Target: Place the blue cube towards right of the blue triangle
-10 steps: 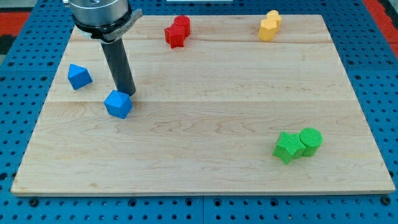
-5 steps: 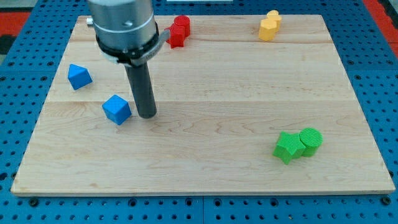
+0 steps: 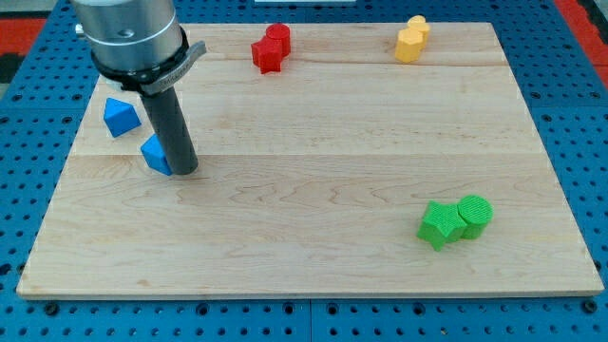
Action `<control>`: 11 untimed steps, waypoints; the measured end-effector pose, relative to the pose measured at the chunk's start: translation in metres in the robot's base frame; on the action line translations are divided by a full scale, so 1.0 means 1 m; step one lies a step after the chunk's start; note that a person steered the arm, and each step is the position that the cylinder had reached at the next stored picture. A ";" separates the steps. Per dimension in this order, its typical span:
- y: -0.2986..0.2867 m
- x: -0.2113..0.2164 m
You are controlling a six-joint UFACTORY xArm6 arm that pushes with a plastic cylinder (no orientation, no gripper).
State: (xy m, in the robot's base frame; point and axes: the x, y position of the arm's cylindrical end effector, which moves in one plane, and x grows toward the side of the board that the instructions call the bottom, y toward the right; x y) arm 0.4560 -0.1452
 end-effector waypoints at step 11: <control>-0.097 -0.062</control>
